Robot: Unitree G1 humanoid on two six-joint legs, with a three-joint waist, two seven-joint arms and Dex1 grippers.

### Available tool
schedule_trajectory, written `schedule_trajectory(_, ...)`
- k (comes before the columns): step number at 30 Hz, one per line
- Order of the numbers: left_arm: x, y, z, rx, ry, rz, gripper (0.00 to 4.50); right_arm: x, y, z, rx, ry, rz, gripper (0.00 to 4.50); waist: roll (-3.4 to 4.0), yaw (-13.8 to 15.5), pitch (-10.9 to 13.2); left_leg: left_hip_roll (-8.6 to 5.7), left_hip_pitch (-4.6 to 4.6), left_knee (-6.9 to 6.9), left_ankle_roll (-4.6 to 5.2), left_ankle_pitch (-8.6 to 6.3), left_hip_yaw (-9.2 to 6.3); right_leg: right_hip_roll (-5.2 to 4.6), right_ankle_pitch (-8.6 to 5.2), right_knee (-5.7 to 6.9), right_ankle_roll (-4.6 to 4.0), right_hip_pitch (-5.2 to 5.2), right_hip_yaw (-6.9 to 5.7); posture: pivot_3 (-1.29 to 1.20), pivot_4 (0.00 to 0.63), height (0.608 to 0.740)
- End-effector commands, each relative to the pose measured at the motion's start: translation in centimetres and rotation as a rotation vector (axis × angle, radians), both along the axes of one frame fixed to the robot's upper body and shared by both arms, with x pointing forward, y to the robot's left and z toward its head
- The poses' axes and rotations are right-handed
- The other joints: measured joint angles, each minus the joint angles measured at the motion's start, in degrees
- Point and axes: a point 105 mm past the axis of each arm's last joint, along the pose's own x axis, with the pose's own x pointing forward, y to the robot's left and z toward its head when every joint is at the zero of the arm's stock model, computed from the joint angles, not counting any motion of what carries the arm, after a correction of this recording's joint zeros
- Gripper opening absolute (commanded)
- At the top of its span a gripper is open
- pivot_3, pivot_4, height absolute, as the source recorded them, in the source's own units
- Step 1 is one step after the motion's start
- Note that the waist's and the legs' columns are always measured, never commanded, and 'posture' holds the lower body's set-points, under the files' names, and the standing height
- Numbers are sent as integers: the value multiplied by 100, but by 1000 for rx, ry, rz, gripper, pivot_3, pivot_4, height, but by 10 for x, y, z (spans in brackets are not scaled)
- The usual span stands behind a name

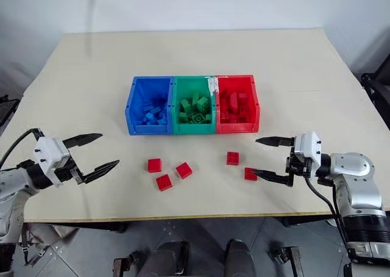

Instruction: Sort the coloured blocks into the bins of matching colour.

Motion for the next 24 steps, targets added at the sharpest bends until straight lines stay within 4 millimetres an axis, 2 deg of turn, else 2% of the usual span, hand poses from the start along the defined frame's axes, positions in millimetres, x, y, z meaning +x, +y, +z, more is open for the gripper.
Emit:
schedule_trajectory(1,4,-2,3,-6,-4,8,4495,-6,-2,6,4,-38,-2,4500,0,8,0,0,0,0,0,0,0,0,0,0,0,0,0,0,150,740)
schedule_trajectory(5,1,-13,2,-25,32,-48,4495,-7,-14,8,6,-56,-68,4500,0,1,0,-1,0,0,1,-2,1,0,0,0,0,0,0,0,150,740)
schedule_trajectory(7,0,-24,-1,-23,55,-92,4495,-9,-28,8,3,-56,-126,4500,0,-1,0,0,0,1,1,-2,3,0,0,1,0,0,0,0,150,740)
schedule_trajectory(9,-10,-60,-11,-8,114,-273,4495,-21,-59,2,-26,-52,-241,4500,0,58,0,0,0,1,1,-2,3,0,0,0,0,0,0,0,150,740)
schedule_trajectory(11,-15,-86,-14,-18,131,-377,4495,-31,-78,-5,-61,-32,-307,4500,0,172,0,-4,-1,1,7,-6,3,-2,0,-2,0,3,-1,0,150,740)
schedule_trajectory(15,-23,-111,-15,24,124,-515,4495,-35,-95,-13,-90,-9,-377,4500,-3,106,-1,-14,-1,13,12,-9,14,-3,3,-8,5,11,-1,0,150,740)
schedule_trajectory(19,-31,-125,-8,-24,141,-590,4495,-34,-100,-24,-143,27,-383,4500,1,22,0,-7,14,9,4,-9,36,13,3,-5,3,10,9,0,150,740)
schedule_trajectory(24,-34,-115,-15,-29,175,-561,4495,-21,-75,-29,-158,60,-289,4500,1,-30,0,30,14,12,2,-10,41,27,5,-7,-1,9,13,0,150,740)
